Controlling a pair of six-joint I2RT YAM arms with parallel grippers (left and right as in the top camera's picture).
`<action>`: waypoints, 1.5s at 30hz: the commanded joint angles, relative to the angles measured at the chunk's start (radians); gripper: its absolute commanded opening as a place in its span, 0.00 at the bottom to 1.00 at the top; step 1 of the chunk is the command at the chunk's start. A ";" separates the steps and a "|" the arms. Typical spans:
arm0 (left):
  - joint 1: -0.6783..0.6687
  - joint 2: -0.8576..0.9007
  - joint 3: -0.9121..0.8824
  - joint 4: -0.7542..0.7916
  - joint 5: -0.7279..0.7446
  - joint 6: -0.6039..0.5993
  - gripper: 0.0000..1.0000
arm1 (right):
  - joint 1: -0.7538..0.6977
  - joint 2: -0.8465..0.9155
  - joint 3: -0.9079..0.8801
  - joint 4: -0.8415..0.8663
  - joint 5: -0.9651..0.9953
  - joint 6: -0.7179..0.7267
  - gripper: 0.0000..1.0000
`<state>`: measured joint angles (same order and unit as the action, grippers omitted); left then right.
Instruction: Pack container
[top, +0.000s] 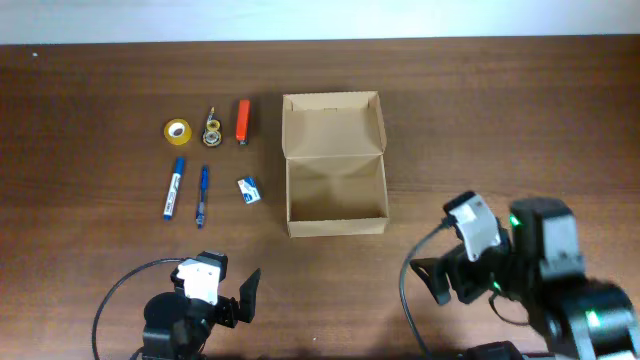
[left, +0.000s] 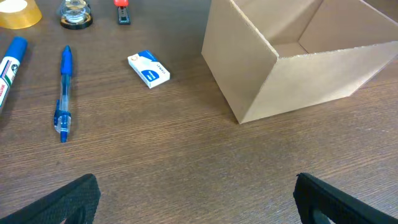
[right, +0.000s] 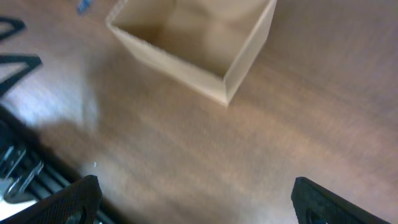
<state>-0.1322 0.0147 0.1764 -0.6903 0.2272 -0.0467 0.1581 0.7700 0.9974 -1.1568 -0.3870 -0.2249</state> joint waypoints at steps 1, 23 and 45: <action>0.005 -0.010 -0.005 0.003 -0.007 -0.006 0.99 | -0.008 -0.085 0.014 0.000 0.011 0.000 0.99; 0.005 -0.010 -0.005 0.003 -0.007 -0.006 0.99 | -0.008 -0.220 -0.077 0.027 0.018 0.000 0.99; 0.005 -0.010 -0.005 0.003 -0.007 -0.006 0.99 | -0.008 -0.220 -0.077 0.027 0.018 0.000 0.99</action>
<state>-0.1322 0.0147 0.1764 -0.6903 0.2272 -0.0467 0.1574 0.5571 0.9291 -1.1332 -0.3824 -0.2241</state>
